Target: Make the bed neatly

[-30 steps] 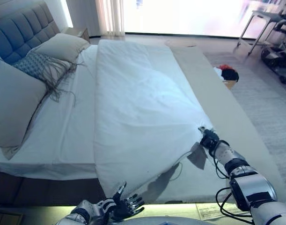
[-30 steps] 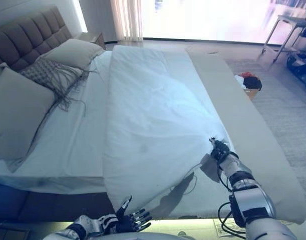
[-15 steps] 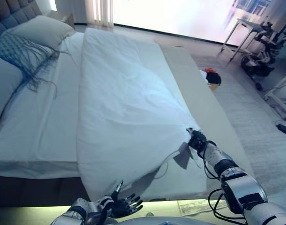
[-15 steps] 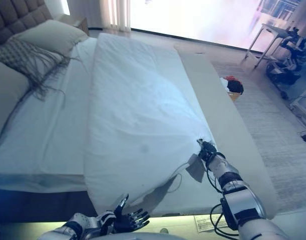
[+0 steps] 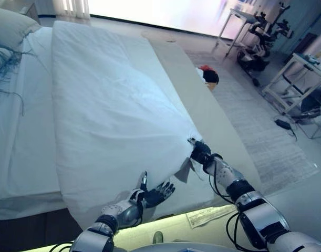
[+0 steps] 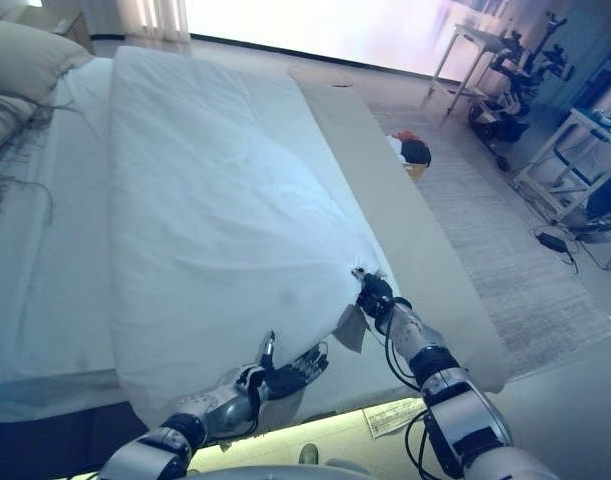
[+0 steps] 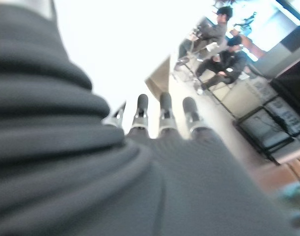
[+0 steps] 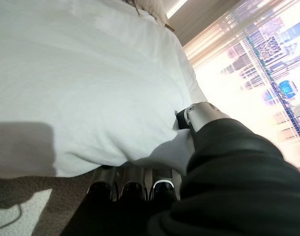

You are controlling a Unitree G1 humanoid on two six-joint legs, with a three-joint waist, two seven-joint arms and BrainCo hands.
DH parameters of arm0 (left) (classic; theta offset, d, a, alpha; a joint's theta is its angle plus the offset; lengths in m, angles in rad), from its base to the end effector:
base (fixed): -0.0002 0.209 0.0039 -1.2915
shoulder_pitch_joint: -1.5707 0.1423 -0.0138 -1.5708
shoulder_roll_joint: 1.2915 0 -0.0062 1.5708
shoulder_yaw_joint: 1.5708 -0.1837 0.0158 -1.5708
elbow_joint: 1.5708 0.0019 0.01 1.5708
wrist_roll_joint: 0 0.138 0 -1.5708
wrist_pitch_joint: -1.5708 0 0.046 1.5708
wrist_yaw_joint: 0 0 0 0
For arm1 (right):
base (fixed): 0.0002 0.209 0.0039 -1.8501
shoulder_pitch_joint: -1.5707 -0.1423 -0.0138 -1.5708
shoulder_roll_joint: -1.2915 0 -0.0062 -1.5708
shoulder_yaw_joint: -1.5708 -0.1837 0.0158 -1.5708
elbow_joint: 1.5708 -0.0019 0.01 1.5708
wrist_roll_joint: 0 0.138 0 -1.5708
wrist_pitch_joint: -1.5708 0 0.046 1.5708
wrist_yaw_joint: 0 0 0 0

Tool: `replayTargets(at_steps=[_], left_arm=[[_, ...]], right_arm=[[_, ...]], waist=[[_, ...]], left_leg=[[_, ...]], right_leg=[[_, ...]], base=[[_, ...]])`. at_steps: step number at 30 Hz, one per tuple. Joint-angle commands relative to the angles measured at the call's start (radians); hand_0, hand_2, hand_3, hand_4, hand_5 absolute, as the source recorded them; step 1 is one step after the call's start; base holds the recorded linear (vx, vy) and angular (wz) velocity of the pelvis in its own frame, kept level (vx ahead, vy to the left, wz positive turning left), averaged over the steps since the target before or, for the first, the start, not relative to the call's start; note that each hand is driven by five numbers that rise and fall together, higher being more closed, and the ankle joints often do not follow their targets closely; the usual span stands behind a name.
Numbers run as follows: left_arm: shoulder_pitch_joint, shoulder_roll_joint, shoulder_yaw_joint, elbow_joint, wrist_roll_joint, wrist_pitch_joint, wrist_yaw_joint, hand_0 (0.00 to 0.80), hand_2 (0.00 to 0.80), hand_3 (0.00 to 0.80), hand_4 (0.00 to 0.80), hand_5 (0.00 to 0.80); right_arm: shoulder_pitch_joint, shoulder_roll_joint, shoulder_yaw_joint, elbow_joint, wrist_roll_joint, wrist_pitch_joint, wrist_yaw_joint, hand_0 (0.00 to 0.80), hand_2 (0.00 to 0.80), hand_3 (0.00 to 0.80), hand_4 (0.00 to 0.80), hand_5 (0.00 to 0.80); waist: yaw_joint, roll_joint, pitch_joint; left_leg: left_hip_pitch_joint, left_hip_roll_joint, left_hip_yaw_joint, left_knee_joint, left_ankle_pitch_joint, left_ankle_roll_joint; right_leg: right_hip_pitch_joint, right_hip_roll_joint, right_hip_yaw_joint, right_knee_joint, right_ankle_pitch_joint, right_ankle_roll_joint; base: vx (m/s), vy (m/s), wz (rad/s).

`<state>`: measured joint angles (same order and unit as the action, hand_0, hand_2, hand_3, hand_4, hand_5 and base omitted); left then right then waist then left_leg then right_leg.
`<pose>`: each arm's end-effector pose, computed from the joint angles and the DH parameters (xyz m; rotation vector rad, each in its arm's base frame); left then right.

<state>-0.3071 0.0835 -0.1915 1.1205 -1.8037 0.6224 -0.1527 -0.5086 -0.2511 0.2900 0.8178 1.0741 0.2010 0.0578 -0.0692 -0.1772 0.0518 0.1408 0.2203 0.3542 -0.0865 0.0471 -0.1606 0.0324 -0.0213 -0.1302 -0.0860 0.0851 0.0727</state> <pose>0.1864 0.1236 -0.0706 -1.7299 1.0550 0.0329 0.2770 -0.1575 0.0079 0.6464 0.5731 0.1205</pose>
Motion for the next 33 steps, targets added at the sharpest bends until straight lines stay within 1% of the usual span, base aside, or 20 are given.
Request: replayTargets(at_steps=[1,7,10,14,20,22,27,33], left_arm=[[-0.135,-0.067,0.019,0.039,-0.094,-0.052,-0.022,0.0,0.0,0.0,0.0,0.0],[-0.129,-0.066,0.036,0.042,-0.109,-0.128,-0.008,0.0,0.0,0.0,0.0,0.0],[-0.117,-0.06,0.045,0.057,-0.121,-0.155,0.005,0.0,0.0,0.0,0.0,0.0],[-0.096,-0.04,0.058,0.09,-0.118,-0.181,0.048,0.0,0.0,0.0,0.0,0.0],[-0.053,0.003,0.1,0.169,-0.078,-0.17,0.049,0.0,0.0,0.0,0.0,0.0],[-0.033,0.022,0.12,0.193,-0.054,-0.179,0.046,0.0,0.0,0.0,0.0,0.0],[0.015,0.058,0.174,0.22,0.012,-0.183,0.014,0.0,0.0,0.0,0.0,0.0],[0.065,0.103,0.238,0.24,0.075,-0.206,-0.028,0.0,0.0,0.0,0.0,0.0]], right_arm=[[-0.072,-0.079,-0.012,-0.09,0.048,-0.057,0.049,0.8,0.8,0.8,0.8,0.8],[-0.053,-0.097,-0.028,-0.08,0.03,-0.041,0.061,0.8,0.8,0.8,0.8,0.8],[-0.053,-0.102,-0.037,-0.059,0.023,-0.038,0.066,0.8,0.8,0.8,0.8,0.8],[-0.053,-0.112,-0.045,-0.041,0.024,-0.032,0.068,0.8,0.8,0.8,0.8,0.8],[-0.047,-0.121,-0.058,-0.025,0.019,-0.035,0.079,0.8,0.8,0.8,0.8,0.8],[-0.044,-0.123,-0.063,-0.028,0.016,-0.034,0.078,0.8,0.8,0.8,0.8,0.8],[-0.03,-0.126,-0.082,-0.016,-0.006,-0.033,0.093,0.8,0.8,0.8,0.8,0.8],[-0.002,-0.135,-0.104,0.006,-0.017,-0.036,0.113,0.8,0.8,0.8,0.8,0.8]], waist=[[-0.045,0.004,0.002],[-0.045,0.028,0.002],[-0.032,0.043,-0.003],[-0.011,0.053,-0.009],[0.018,0.064,-0.018],[0.029,0.068,-0.021],[0.05,0.079,-0.026],[0.073,0.094,-0.034]], left_leg=[[0.022,0.082,0.003,-0.001,-0.012,-0.004],[0.027,0.074,0.005,-0.001,-0.01,-0.006],[0.024,0.066,-0.01,-0.001,-0.01,-0.006],[0.02,0.06,-0.038,-0.001,-0.011,-0.006],[0.01,0.053,-0.076,-0.001,-0.009,-0.01],[0.006,0.049,-0.088,-0.001,-0.008,-0.011],[-0.001,0.042,-0.112,-0.001,-0.006,-0.011],[-0.006,0.034,-0.139,-0.001,-0.003,-0.012]], right_leg=[[0.013,-0.078,0.01,-0.001,0.013,0.086],[0.019,-0.093,-0.002,-0.001,0.009,0.084],[0.025,-0.104,-0.018,-0.001,0.004,0.083],[0.037,-0.116,-0.047,-0.001,-0.003,0.083],[0.049,-0.129,-0.085,-0.001,-0.01,0.082],[0.053,-0.133,-0.096,-0.001,-0.012,0.083],[0.062,-0.138,-0.117,-0.001,-0.02,0.082],[0.075,-0.147,-0.139,-0.001,-0.026,0.083]], base=[[-0.012,0.025,-0.14],[-0.015,0.045,-0.02],[0.006,0.07,0.02],[0.012,0.038,0.13],[0.013,0.023,0.21],[0.003,0.027,0.1],[-0.004,0.028,0.08],[-0.008,0.035,0.1]])
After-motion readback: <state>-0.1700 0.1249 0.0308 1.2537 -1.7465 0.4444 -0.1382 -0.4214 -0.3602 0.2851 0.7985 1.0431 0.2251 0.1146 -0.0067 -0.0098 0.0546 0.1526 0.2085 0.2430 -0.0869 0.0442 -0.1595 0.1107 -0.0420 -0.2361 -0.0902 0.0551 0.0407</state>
